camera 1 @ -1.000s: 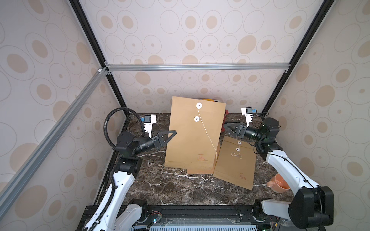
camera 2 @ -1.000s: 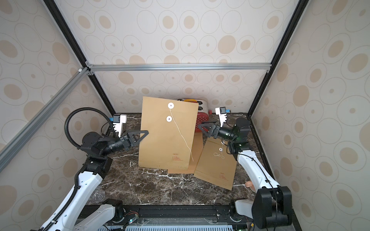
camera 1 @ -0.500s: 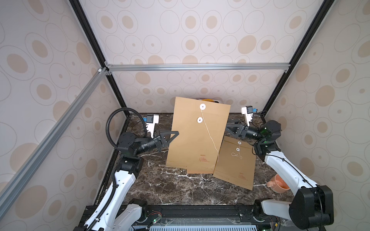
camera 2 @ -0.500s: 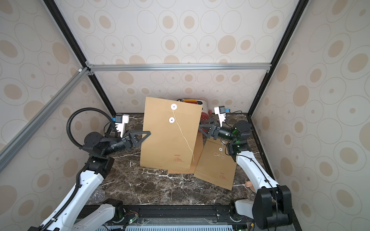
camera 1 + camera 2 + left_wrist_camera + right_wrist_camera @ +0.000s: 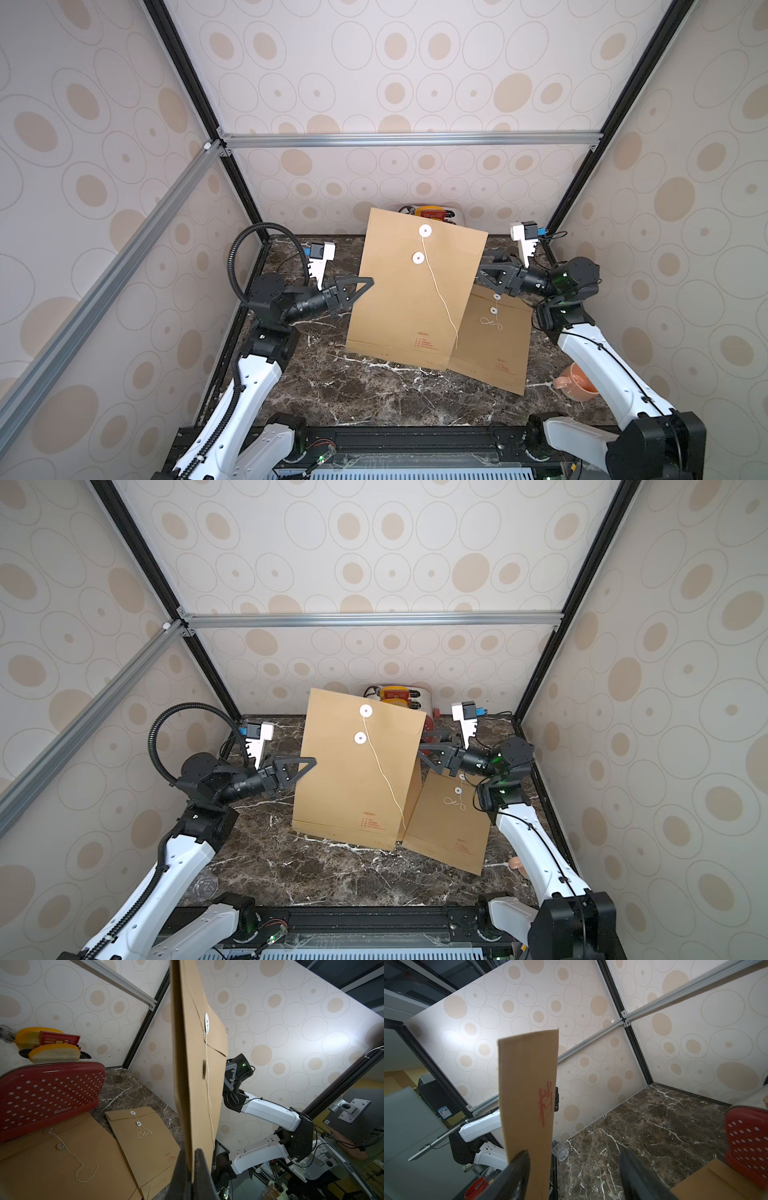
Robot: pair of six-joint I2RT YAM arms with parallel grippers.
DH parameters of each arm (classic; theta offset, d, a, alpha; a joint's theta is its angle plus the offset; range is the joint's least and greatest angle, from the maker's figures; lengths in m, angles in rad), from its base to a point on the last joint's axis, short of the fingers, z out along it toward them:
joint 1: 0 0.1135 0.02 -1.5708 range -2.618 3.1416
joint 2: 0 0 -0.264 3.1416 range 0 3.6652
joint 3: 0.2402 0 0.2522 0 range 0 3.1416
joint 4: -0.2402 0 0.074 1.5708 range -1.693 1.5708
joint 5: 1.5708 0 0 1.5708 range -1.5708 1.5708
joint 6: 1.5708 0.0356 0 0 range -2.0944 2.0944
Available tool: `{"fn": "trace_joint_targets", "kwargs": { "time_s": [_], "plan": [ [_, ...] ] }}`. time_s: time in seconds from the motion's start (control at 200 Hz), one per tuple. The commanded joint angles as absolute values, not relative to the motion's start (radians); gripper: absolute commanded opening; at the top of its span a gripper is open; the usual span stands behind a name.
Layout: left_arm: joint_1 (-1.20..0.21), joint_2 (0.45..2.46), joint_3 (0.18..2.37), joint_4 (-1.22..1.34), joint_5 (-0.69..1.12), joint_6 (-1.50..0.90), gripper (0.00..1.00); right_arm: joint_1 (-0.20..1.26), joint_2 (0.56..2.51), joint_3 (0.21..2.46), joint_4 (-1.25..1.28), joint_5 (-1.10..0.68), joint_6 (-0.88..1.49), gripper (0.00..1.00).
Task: Close the mouth of the file bag
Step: Pick up the file bag from the file bag.
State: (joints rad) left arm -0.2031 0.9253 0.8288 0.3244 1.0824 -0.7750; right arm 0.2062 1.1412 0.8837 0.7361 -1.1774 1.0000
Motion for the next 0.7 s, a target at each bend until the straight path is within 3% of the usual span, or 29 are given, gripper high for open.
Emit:
{"fn": "trace_joint_targets", "kwargs": {
  "time_s": [0.0,0.486,0.696],
  "plan": [
    [-0.207,0.910,0.886,0.305,1.085,-0.726,0.00,0.199,1.103,0.874,0.701,-1.199,0.967,0.74],
    [-0.207,0.905,0.905,0.287,1.063,-0.713,0.00,0.109,1.124,0.848,0.903,-1.170,1.148,0.77],
    [-0.208,0.922,0.925,0.411,1.069,-0.796,0.00,0.124,1.143,0.872,0.787,-1.165,1.060,0.78]
  ]
}}
